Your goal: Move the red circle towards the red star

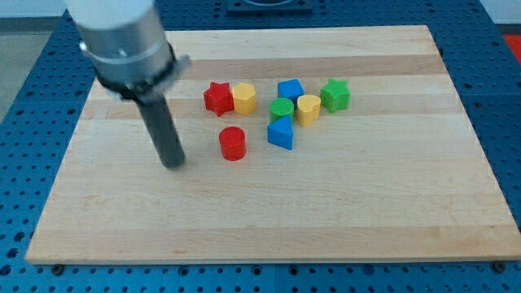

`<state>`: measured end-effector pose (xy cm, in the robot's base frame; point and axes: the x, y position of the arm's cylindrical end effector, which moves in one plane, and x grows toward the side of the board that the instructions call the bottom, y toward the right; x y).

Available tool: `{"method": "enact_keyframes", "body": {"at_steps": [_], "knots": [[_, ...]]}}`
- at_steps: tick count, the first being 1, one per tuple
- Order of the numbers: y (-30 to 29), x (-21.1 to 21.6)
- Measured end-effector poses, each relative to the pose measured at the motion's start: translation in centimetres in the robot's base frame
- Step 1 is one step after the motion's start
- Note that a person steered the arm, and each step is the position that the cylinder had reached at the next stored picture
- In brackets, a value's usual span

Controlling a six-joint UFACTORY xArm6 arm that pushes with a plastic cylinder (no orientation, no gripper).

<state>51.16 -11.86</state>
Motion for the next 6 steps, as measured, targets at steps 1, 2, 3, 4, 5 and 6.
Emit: {"method": "enact_keyframes", "body": {"at_steps": [1, 2, 3, 4, 5, 6], "knots": [[9.0, 3.6], [11.1, -1.4], [9.8, -4.1], [5.7, -4.7], [1.8, -4.4], [-0.7, -0.7]]}}
